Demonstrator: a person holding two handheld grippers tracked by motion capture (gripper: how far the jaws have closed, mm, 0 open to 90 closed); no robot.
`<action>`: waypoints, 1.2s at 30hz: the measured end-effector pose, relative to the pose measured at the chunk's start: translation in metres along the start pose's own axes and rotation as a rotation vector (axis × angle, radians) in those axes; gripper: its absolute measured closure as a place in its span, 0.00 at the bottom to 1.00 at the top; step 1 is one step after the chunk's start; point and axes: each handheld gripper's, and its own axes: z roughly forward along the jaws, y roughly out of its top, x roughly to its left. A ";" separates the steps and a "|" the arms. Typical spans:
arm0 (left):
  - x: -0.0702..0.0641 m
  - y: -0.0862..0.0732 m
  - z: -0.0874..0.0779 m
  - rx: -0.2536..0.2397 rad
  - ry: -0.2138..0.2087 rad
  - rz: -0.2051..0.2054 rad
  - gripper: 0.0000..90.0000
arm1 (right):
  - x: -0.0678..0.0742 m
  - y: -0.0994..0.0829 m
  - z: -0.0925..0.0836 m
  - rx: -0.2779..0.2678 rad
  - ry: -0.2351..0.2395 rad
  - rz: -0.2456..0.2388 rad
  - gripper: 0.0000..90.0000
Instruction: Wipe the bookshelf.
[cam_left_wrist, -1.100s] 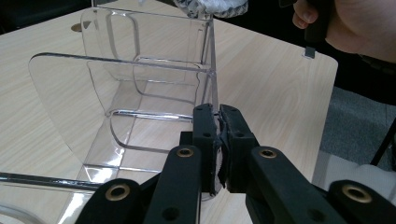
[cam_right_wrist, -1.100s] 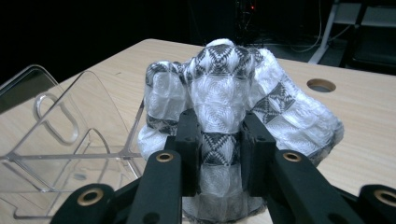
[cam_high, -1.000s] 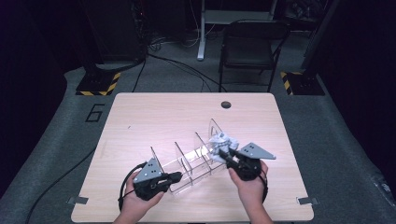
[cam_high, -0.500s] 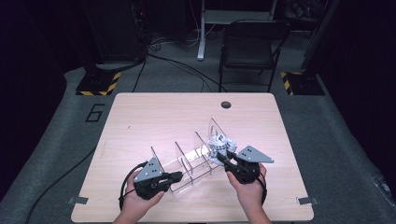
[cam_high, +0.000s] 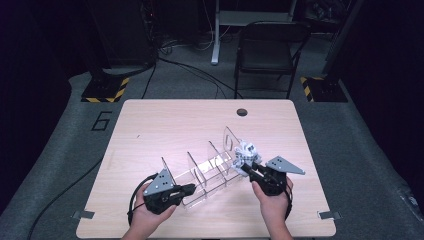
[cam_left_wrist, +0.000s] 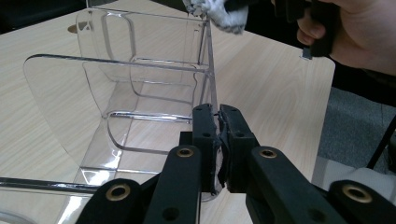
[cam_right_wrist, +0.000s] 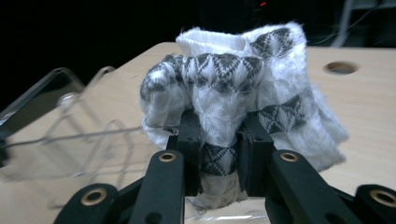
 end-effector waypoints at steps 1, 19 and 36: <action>0.000 0.000 0.000 0.002 -0.001 0.002 0.95 | 0.009 -0.003 0.000 0.027 0.048 -0.008 0.82; 0.004 0.000 0.000 0.001 -0.028 -0.002 0.95 | 0.006 -0.006 0.001 0.032 0.017 0.002 0.82; 0.003 0.001 0.001 0.004 -0.028 0.004 0.95 | -0.004 -0.011 0.005 0.088 -0.010 0.010 0.82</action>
